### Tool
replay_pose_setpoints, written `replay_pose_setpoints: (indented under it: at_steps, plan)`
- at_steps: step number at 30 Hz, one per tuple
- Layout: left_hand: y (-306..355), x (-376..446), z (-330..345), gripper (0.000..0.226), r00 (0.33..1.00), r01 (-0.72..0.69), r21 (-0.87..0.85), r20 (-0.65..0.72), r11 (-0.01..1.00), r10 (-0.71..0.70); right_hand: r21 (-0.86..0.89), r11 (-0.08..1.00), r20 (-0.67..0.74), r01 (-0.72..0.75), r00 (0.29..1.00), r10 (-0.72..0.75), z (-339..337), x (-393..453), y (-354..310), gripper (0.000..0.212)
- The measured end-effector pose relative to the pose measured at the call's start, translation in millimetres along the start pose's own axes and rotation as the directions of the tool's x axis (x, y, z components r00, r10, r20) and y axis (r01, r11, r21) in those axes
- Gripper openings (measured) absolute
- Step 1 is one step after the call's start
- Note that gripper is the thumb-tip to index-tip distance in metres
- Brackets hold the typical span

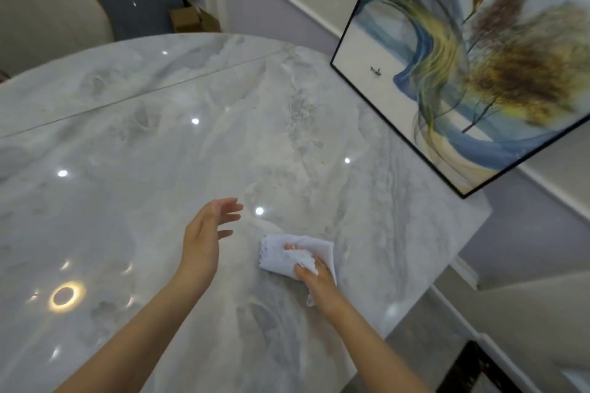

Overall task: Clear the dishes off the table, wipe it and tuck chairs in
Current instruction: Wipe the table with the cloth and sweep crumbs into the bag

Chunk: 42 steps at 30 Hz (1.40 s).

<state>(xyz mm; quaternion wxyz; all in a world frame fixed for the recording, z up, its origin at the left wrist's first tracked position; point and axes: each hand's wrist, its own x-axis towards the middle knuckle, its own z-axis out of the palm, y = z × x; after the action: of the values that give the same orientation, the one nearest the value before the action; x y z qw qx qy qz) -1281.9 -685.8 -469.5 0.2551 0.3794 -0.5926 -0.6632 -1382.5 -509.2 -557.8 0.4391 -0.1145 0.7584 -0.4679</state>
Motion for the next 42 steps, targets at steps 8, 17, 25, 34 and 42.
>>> replay_pose_setpoints:
  at_steps: [8,17,25,34,42]
  plan:
    - [4,-19,-8,0.038,0.996,0.014,0.004,0.09,1.0,-0.014,0.761,0.647,-0.234,-0.042,0.913,0.334,-34,-24,-25,0.047]
    - [9,-2,57,0.045,0.986,0.052,0.013,0.157,0.999,-0.053,0.808,0.455,-0.551,0.374,0.753,0.359,-150,-27,-42,0.024]
    - [0,41,128,0.032,0.979,0.052,0.068,0.193,0.996,-0.064,0.534,0.737,-0.836,0.414,0.39,0.387,-223,13,-35,0.042]
    - [-26,93,148,0.037,0.981,0.042,0.114,0.181,0.993,-0.062,0.15,0.989,-0.907,0.008,0.399,0.134,-237,107,-8,0.059]
    - [-50,116,142,0.054,0.979,0.037,0.127,0.192,0.991,-0.062,0.085,0.996,-0.862,0.033,0.504,0.057,-264,152,-26,0.045]
